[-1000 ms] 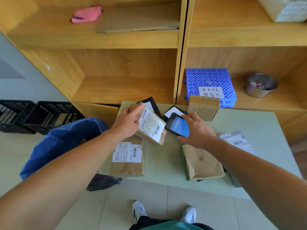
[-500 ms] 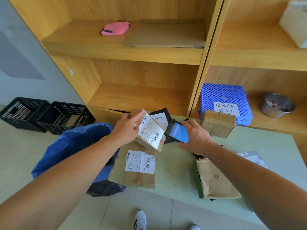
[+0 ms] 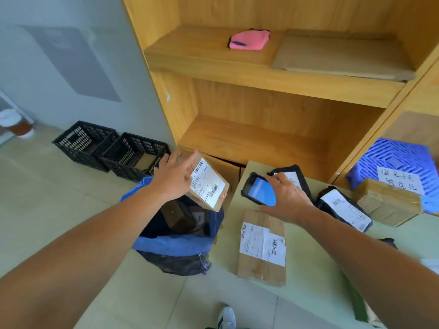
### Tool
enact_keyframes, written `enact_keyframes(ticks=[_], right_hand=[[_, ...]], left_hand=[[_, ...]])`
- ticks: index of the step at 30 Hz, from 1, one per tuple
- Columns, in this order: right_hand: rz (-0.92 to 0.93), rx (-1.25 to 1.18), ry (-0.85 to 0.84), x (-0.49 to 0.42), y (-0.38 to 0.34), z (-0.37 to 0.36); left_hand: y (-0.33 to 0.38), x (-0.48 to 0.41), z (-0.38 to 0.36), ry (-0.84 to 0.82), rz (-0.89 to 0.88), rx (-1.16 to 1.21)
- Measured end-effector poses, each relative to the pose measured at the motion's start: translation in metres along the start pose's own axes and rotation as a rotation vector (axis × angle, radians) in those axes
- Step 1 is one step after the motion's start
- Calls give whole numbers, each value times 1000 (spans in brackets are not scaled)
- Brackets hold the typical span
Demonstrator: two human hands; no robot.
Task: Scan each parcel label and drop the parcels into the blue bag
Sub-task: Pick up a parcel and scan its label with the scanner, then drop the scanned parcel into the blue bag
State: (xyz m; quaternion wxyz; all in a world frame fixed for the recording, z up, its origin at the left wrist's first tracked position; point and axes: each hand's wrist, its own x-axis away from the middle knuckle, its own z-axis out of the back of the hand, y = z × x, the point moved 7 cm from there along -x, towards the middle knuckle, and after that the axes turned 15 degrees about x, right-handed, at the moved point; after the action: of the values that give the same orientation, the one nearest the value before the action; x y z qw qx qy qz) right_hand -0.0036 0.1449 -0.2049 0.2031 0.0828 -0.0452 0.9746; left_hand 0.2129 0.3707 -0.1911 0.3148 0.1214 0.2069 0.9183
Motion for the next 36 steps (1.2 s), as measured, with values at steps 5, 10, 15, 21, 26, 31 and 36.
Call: enact_keyframes(ticks=[5,10,15,21,26,31,36], right_hand=[[35,0,-1,-25,-47,-3],[45,26,-18,-33,-65,-10],[5,23,-36,-34,-65,-15],[-45,15,-29,-21,-50,-15],[-115,7,-9,1,-13,-11],[-233,3,-11,32,37,-18],[-273,-11,-62,70,75,-48]], left_hand=[[-71,6,20,3,68,-92],[-89,10,18,-28,66,-32],[-92,9,5,-67,43,-15],[-70,-5,-10,-99,-19,-19],[-21,-20,-31,-148,-117,-26],[40,-17,-82,-228,-238,-50],[86,12,-157,-364,-350,-42]])
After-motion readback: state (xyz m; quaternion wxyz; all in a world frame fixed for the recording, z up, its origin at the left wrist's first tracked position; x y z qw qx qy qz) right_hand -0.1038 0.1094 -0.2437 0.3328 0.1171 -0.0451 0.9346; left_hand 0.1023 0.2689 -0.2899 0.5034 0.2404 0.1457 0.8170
